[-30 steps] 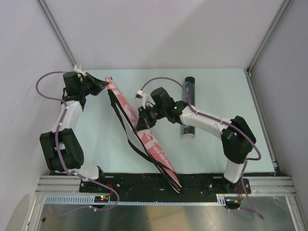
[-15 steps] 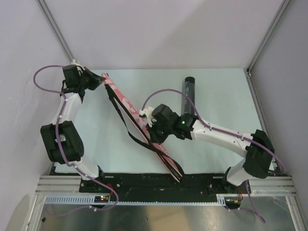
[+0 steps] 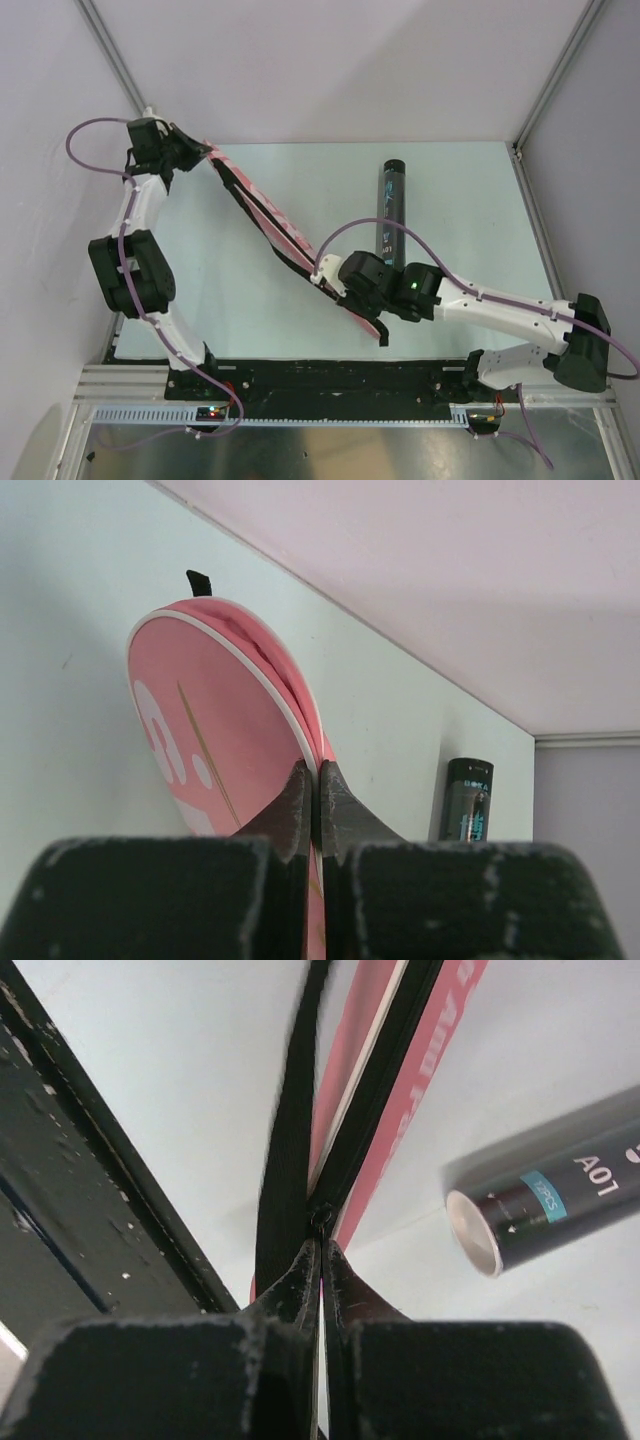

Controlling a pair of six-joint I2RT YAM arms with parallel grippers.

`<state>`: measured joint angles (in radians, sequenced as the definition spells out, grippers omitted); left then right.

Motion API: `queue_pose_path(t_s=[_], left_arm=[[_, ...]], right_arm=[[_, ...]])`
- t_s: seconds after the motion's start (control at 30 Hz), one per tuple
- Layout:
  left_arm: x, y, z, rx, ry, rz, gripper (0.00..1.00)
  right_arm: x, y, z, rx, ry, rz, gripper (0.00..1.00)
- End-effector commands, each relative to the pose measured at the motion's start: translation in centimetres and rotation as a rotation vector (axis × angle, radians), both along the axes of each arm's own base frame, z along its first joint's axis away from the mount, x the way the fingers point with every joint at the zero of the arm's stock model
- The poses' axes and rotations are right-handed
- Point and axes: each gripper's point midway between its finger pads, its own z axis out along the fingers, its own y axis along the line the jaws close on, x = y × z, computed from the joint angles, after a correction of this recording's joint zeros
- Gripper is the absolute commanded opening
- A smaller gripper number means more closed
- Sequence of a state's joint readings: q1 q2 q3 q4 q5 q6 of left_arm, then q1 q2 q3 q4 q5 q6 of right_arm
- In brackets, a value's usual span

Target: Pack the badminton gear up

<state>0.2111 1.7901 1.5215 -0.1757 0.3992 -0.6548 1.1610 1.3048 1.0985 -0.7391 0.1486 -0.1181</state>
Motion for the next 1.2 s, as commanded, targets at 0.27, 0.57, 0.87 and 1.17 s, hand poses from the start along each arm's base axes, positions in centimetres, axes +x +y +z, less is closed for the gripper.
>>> queue_pose_path(t_s=[0.27,0.57,0.87,1.17], left_arm=[[4.0,6.6,4.9,0.100,-0.178,0.110,0.00],[5.5,7.0,4.9,0.070,-0.208,0.104,0.00],[7.4,3.4,2.8,-0.005,-0.235,-0.015,0.00],[8.6,3.9,-0.3,0.055,-0.189,0.061,0.00]], right_arm=[[-2.4,-6.8,-3.4,-0.322,0.061,-0.071,0.00],[-2.5,-6.0,-6.0,-0.305,0.164,-0.219,0.00],[-2.6,-3.6,-5.4,-0.112,0.219,-0.342,0.00],[-6.1,-4.8,-9.2,-0.188,0.323,-0.455,0.00]])
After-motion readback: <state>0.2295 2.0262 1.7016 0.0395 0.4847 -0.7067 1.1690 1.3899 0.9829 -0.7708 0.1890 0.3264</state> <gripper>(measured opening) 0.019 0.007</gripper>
